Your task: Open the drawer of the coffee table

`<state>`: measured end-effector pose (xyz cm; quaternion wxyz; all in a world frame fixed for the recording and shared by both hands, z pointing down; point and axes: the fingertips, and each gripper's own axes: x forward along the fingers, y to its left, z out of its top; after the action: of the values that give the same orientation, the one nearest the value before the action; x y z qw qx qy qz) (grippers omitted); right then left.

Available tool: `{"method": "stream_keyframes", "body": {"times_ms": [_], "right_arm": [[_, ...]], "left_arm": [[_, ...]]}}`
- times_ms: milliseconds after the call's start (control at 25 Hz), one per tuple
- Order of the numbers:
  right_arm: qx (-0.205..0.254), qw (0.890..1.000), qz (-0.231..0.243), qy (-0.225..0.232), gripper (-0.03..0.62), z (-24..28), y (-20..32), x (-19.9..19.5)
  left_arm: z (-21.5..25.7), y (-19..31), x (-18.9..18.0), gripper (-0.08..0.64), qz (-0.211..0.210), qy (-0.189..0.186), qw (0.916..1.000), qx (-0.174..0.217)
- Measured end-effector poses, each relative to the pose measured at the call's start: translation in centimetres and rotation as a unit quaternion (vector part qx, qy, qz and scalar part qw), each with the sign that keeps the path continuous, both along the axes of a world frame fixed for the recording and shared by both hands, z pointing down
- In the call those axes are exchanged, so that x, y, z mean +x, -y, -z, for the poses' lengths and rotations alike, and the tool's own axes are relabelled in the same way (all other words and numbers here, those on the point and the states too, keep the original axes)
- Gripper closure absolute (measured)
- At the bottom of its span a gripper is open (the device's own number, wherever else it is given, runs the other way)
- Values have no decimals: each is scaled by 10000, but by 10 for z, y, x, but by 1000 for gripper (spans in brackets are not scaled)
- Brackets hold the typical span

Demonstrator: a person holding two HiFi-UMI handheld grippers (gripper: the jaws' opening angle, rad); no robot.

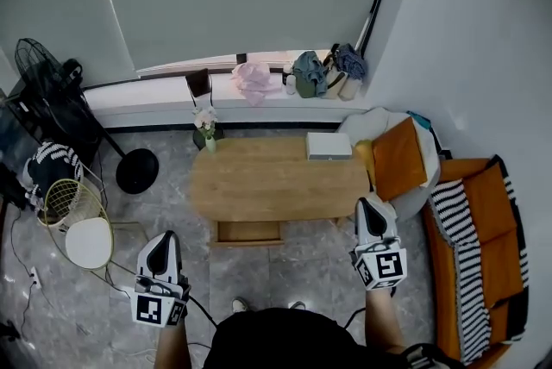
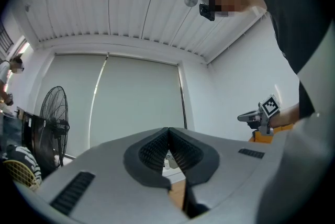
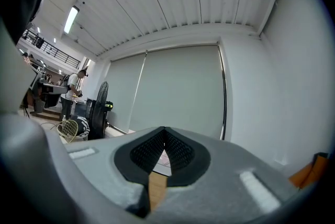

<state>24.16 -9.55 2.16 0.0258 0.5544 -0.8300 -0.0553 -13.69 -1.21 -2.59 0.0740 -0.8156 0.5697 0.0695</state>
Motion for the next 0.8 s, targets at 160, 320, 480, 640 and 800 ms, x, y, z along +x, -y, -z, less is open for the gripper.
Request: {"method": "stream_keyframes", "body": {"times_ms": [160, 320, 480, 640, 800], "right_arm": [[4, 10000, 50, 10, 588, 0, 1, -10], [-9, 10000, 53, 24, 588, -1, 1, -12], [-65, 10000, 29, -49, 588, -3, 1, -14], [-83, 9999, 45, -130, 588, -4, 0, -17], [-88, 9998, 85, -156, 588, -4, 4, -19]], "left_arm": [[3, 1, -4, 552, 51, 61, 9999, -80], [3, 2, -6, 552, 47, 150, 9998, -102], [3, 0, -8, 552, 5, 113, 9999, -37], [1, 1, -9, 552, 49, 51, 9999, -108], [-2, 4, -3, 552, -7, 11, 9999, -101]]}}
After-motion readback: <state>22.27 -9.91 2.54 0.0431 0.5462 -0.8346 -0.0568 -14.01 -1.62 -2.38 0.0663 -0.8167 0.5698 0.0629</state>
